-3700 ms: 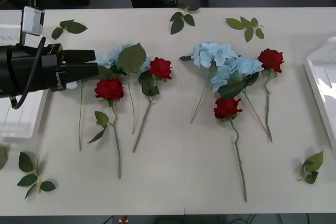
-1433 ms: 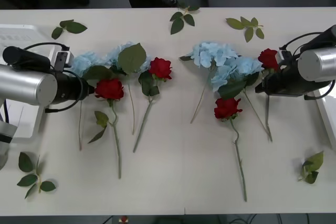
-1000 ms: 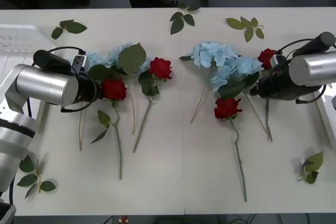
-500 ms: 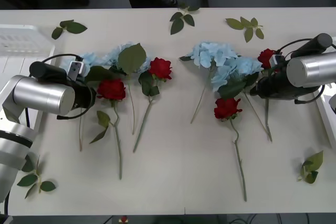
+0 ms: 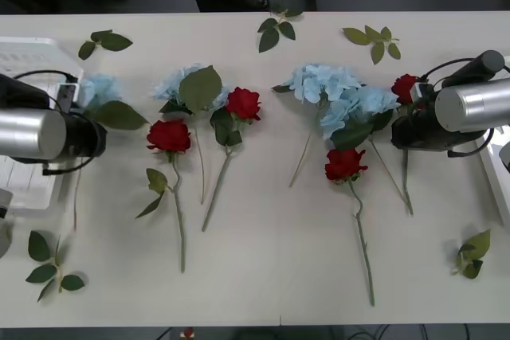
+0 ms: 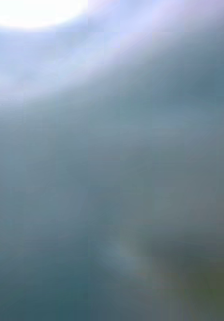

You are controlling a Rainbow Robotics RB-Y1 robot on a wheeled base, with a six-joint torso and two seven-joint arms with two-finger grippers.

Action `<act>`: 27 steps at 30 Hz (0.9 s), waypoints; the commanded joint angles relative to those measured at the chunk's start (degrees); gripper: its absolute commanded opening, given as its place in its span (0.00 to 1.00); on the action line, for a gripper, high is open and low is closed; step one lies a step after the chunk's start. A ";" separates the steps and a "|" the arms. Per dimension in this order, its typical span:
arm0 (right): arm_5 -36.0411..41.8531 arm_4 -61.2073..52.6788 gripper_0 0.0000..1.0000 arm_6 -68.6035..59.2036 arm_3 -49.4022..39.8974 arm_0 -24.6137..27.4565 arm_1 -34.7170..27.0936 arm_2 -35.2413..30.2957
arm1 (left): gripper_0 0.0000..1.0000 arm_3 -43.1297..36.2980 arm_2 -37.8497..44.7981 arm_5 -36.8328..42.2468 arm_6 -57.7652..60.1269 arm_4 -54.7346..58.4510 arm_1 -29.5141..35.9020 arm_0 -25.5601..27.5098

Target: Place the red flowers into the right box and the blue flowers into the left box. If a person shows an open palm, hand one flower to the person first, then continue sorting.

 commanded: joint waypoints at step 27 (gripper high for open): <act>19.44 -10.56 0.00 14.87 -19.98 -0.82 -17.86 -16.05 | 0.00 13.28 19.12 4.69 -17.06 10.44 15.05 -12.09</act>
